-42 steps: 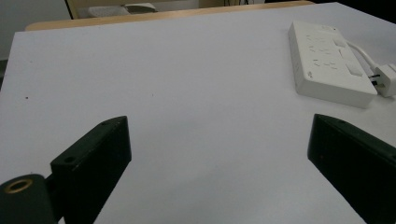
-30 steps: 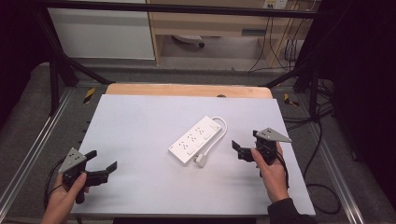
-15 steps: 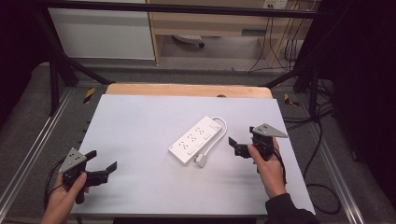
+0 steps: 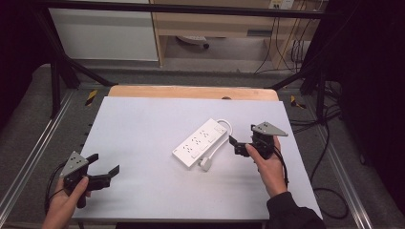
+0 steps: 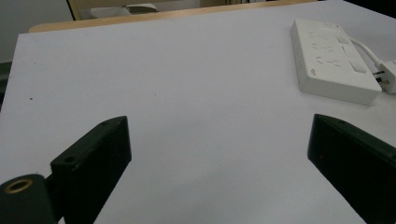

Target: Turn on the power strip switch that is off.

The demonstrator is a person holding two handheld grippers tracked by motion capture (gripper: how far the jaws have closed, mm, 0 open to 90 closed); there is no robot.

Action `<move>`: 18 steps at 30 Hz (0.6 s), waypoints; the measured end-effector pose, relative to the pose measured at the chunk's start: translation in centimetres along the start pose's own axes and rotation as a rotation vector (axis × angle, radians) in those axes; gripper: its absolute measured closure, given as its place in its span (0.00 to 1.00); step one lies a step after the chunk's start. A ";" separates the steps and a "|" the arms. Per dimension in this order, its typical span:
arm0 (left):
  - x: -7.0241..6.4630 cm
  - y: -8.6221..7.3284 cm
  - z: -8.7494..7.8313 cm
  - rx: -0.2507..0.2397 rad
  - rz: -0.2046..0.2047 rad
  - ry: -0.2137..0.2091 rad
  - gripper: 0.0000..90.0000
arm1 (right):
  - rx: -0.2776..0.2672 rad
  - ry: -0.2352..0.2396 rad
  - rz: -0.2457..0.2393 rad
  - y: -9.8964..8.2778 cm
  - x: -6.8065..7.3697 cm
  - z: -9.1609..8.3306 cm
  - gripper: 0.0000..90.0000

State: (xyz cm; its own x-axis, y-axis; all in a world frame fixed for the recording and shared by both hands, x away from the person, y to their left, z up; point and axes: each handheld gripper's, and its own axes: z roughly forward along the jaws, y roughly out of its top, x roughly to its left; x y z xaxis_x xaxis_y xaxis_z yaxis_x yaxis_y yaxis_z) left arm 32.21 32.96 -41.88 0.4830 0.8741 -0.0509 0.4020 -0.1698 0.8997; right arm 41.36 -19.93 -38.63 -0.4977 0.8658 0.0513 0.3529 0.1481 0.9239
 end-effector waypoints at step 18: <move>0.0 0.0 0.0 0.002 -0.002 -0.001 0.07 | -0.016 -0.004 0.033 0.7 0.6 1.5 0.04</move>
State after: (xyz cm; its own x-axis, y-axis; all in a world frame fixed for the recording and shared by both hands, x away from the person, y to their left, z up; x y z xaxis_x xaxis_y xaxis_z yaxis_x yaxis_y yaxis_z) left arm 32.21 32.92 -41.90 0.4834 0.8738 -0.0532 0.4045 -0.1690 0.8988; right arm 42.48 -18.56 -38.47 -0.4833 0.8718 0.0803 0.3561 0.1120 0.9277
